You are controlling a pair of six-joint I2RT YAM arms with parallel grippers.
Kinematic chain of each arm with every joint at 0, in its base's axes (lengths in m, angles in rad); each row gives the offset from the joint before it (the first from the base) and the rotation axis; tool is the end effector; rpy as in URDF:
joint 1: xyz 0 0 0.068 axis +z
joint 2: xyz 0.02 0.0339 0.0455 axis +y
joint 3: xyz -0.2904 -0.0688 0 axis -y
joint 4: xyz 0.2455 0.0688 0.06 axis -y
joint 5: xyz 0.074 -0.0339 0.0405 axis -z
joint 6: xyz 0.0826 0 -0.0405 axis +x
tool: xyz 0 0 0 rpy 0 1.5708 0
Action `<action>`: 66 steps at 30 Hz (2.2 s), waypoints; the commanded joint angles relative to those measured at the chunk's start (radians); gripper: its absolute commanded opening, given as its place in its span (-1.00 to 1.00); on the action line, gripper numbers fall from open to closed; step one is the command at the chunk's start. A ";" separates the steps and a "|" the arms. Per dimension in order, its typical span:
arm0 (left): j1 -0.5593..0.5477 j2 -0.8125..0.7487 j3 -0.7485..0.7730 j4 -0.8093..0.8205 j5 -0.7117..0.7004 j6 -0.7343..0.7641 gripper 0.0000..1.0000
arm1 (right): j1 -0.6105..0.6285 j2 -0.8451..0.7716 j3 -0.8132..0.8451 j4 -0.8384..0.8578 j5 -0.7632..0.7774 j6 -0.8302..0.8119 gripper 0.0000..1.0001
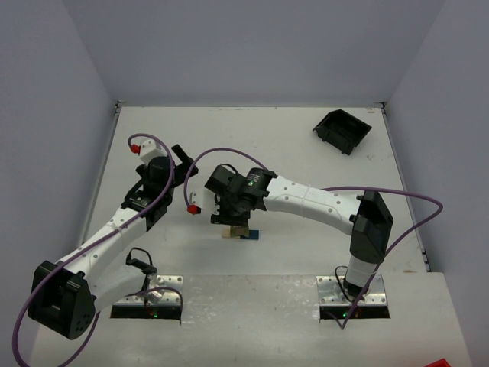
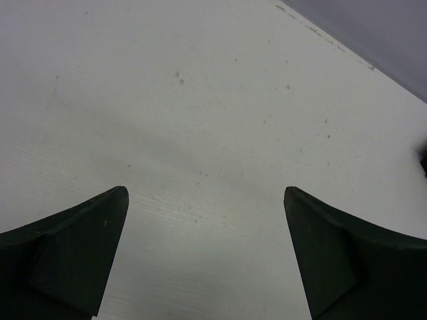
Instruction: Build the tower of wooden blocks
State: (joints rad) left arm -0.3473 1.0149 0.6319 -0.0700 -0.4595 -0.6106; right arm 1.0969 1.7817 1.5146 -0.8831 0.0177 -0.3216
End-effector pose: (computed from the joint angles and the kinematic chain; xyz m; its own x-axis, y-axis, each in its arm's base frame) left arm 0.2475 -0.0506 0.2593 -0.2971 -0.4390 -0.8480 -0.2932 0.8871 -0.3565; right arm 0.1826 0.3529 0.2476 -0.1151 -0.9169 -0.3823 -0.9726 0.1823 -0.1444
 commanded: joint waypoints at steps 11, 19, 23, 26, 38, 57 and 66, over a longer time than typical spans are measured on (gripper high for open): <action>0.007 -0.002 0.002 0.053 -0.002 -0.002 1.00 | -0.001 -0.005 0.015 0.023 0.010 0.001 0.97; 0.007 0.001 0.005 0.053 0.010 0.006 1.00 | -0.002 -0.093 0.043 0.048 0.028 -0.008 0.97; 0.007 -0.008 0.002 0.053 0.008 0.006 1.00 | -0.007 -0.197 0.003 0.090 0.070 0.002 0.97; 0.008 -0.001 0.003 0.053 0.005 0.006 1.00 | -0.092 -0.302 -0.065 0.158 0.063 0.054 0.97; 0.007 0.007 0.018 0.034 -0.064 -0.008 1.00 | -0.741 -0.598 -0.518 0.383 -0.002 0.497 0.97; 0.007 -0.010 -0.006 -0.003 -0.131 -0.055 1.00 | -1.003 -1.108 -1.196 0.607 0.252 0.971 0.97; 0.007 -0.018 -0.001 -0.013 -0.110 -0.050 1.00 | -1.002 -1.421 -1.289 0.599 0.413 1.075 0.97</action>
State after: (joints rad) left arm -0.3473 1.0228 0.6197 -0.1025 -0.5644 -0.6568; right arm 0.0940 0.4478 0.2514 -0.3148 0.3084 0.6702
